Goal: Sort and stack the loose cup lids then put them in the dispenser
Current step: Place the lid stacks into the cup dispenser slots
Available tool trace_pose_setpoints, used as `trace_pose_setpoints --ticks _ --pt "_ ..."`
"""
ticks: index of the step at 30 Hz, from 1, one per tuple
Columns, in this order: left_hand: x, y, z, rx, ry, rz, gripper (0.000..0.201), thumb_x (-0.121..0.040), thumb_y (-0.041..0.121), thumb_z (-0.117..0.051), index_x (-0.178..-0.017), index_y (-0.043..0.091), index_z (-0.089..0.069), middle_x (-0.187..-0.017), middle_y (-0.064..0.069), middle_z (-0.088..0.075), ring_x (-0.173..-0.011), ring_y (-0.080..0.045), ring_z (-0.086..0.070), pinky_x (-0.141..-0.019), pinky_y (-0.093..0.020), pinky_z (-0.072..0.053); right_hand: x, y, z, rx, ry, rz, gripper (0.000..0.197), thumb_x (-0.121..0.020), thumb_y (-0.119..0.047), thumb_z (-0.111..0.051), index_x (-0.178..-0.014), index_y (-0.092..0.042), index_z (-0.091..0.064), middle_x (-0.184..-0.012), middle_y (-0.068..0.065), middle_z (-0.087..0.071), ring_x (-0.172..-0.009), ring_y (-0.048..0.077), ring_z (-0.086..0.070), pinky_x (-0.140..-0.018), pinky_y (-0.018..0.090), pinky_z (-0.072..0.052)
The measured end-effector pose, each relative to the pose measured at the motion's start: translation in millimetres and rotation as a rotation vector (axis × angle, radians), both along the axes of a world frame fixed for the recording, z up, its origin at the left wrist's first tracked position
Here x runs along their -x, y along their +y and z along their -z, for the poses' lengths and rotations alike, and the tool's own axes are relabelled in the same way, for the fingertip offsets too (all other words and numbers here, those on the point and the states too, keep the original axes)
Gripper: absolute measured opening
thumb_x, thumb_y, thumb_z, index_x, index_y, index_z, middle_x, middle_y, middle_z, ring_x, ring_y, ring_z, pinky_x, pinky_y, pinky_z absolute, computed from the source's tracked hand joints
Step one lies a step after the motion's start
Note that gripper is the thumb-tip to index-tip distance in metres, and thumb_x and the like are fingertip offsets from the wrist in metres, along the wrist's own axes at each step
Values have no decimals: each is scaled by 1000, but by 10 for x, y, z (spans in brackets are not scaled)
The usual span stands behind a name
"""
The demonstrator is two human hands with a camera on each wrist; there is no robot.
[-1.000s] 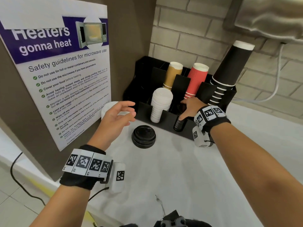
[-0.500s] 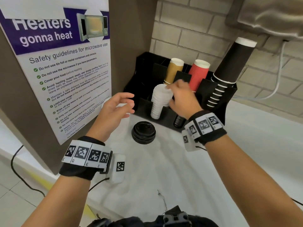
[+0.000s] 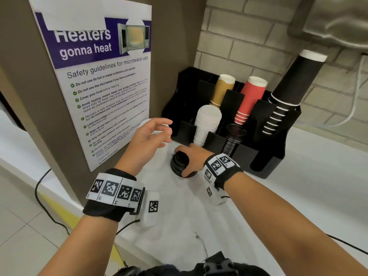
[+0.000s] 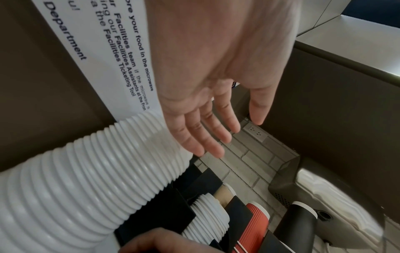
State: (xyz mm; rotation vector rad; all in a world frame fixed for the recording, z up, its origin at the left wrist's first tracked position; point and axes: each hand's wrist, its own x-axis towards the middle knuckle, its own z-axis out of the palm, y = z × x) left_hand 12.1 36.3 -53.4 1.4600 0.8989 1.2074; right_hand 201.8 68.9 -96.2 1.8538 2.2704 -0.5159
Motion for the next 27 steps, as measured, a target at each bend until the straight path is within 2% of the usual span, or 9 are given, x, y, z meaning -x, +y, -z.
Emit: trace_pose_setpoints --ticks 3,7,10,11,14,16,18,23,27 --pt "-24 -20 1 2 10 12 20 -96 14 -57 -109 28 -64 -92 13 -64 -86 -12 -67 -85 -27 -52 -79 -6 -50 -30 111 12 77 -67 -36 -81 -132 -30 -41 -117 11 -49 -102 27 -55 -85 38 -54" --pt "-88 -22 38 -14 57 25 26 -93 10 -61 -113 27 -62 -104 10 -63 -92 -6 -62 -90 -25 -49 -278 -34 -321 -95 439 41 71 -67 -27 -82 -128 -28 -47 -117 3 -58 -105 20 -58 -89 30 -51" --pt "-205 -28 119 -31 132 57 50 -86 13 -72 -127 33 -53 -128 10 -53 -117 -8 -52 -92 -17 -44 -382 -152 -532 -130 687 112 64 -70 -20 -82 -125 -33 -51 -108 -7 -60 -96 2 -60 -81 11 -49" --pt "-249 -33 150 -20 138 91 64 -82 15 -76 -133 38 -46 -135 12 -47 -125 -9 -46 -93 -17 -42 -396 -206 -591 -121 761 135 62 -71 -20 -81 -123 -37 -52 -105 -6 -60 -92 1 -62 -78 11 -50" --pt "-367 -40 211 18 117 202 95 -66 30 -83 -141 50 -27 -147 14 -34 -137 -11 -33 -105 -30 -35 -387 -394 -711 -52 1017 172 56 -77 -13 -76 -119 -43 -54 -111 13 -61 -97 25 -66 -79 33 -58" --pt "-423 -39 221 19 33 239 100 -63 32 -83 -142 51 -26 -148 11 -36 -136 -13 -40 -106 -35 -40 -362 -508 -738 -27 1141 177 55 -81 -10 -72 -123 -39 -52 -115 20 -59 -99 31 -65 -76 37 -57" --pt "-459 -28 221 -33 -25 259 96 -65 30 -86 -143 45 -32 -142 9 -46 -128 -7 -51 -98 -28 -49 -369 -597 -738 -10 1224 196 59 -80 -15 -73 -130 -36 -49 -118 26 -58 -103 35 -63 -80 42 -56" --pt "-470 -32 188 -113 -28 295 77 -63 33 -84 -131 39 -48 -121 20 -60 -119 -2 -55 -92 -19 -49 -510 -779 -670 52 1369 183 65 -81 -20 -70 -139 -32 -44 -128 23 -54 -115 33 -59 -92 48 -52" --pt "-483 -53 161 -130 -12 295 76 -62 34 -83 -130 32 -49 -120 21 -60 -116 -3 -56 -93 -18 -47 -493 -841 -616 17 1417 197 64 -78 -19 -72 -137 -31 -48 -125 14 -58 -111 28 -63 -84 40 -55"
